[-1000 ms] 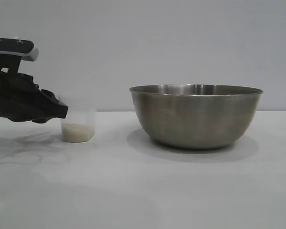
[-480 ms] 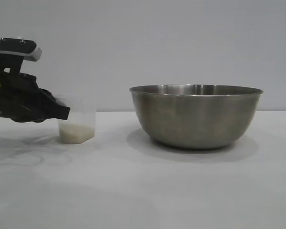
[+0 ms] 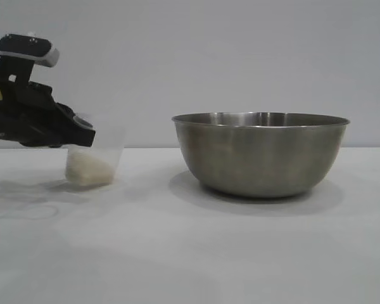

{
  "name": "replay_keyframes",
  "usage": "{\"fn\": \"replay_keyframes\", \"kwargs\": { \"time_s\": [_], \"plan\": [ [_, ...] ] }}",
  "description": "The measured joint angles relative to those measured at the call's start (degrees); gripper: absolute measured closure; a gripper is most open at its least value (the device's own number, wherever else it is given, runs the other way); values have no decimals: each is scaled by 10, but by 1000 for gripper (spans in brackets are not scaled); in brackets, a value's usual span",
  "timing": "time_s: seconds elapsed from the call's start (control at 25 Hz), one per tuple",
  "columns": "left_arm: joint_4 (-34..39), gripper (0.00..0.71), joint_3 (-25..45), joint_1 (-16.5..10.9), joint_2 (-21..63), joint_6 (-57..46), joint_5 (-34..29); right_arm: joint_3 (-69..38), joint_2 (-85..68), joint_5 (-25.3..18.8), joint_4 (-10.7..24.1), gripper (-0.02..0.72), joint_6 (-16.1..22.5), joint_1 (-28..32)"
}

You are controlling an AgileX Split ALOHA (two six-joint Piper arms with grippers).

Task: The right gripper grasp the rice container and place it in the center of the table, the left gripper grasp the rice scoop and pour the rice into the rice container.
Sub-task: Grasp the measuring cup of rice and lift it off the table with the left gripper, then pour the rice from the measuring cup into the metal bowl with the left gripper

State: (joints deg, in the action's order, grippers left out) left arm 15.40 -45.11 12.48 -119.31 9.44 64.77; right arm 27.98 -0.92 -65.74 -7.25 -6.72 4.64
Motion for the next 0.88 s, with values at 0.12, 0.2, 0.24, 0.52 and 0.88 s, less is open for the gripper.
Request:
{"fn": "replay_keyframes", "kwargs": {
  "time_s": [0.12, 0.2, 0.24, 0.52, 0.88],
  "plan": [
    [24, 710, -27, 0, 10, 12, 0, 0, 0, 0, 0, 239, 0, 0],
    [41, 710, -48, 0, 11, 28, 0, 0, 0, 0, 0, 239, 0, 0],
    [54, 710, -60, 0, 11, 39, 0, 0, 0, 0, 0, 239, 0, 0],
    [159, 710, -147, 1, 11, 79, 0, 0, 0, 0, 0, 239, 0, 0],
    [316, 710, -258, 51, 11, 184, -63, 0, 0, 0, 0, 239, 0, 0]
  ]
}}
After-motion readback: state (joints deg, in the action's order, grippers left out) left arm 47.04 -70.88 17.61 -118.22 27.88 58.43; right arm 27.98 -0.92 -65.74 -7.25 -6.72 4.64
